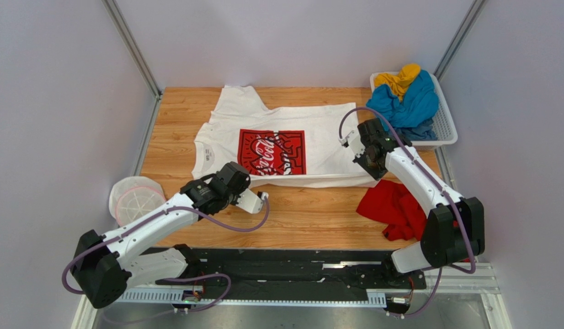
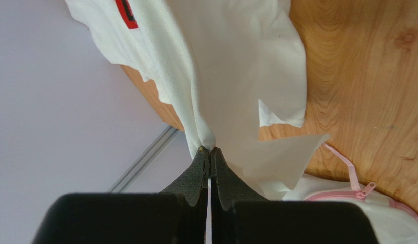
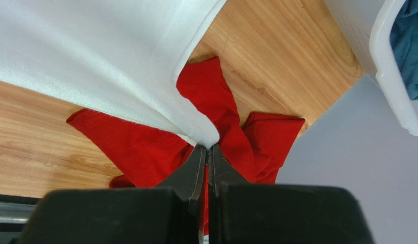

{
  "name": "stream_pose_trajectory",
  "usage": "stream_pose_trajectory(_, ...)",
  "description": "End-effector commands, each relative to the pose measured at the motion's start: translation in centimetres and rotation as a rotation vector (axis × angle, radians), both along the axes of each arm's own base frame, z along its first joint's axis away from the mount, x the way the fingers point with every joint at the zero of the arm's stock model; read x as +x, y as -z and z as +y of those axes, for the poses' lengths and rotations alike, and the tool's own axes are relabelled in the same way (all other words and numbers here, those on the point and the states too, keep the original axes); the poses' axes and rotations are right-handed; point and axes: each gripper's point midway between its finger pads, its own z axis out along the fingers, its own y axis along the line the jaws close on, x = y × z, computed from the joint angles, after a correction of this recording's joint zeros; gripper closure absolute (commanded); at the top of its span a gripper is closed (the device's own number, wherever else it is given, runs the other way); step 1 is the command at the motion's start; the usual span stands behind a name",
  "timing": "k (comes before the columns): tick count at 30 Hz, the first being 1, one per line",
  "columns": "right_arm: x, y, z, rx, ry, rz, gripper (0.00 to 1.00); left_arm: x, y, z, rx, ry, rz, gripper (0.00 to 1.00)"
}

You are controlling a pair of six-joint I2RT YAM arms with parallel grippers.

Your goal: Fold and stack the t-shirts

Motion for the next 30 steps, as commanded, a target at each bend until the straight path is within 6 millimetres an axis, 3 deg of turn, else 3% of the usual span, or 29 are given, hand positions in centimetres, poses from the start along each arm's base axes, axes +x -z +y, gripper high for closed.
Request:
stream_pose_trajectory(1,3.4,-1.9,-0.5,-0.054,-0.01,-0.101,1.0,2.9,-1.3,-0.4,0.002,0.009,-0.086,1.0)
stream_pose_trajectory(9,6.5,-1.1,-0.2,-0.063,-0.02,-0.09,1.0,7.2,-1.7,-0.1,-0.004,0.013,-0.12,1.0)
stream_pose_trajectory(14,7.8,0.0,0.4,-0.06,-0.027,-0.071,1.0,9.5,-0.6,-0.7,-0.007,0.01,-0.1,1.0)
stream_pose_trajectory(25,10.2,3.4,1.2,-0.057,-0.035,-0.025,1.0,12.6,1.9,-1.2,0.008,0.011,-0.068,1.0)
stream_pose_trajectory(30,11.2,3.8,1.6,-0.053,-0.036,-0.026,1.0,13.4,2.2,-1.2,0.002,0.001,-0.064,1.0)
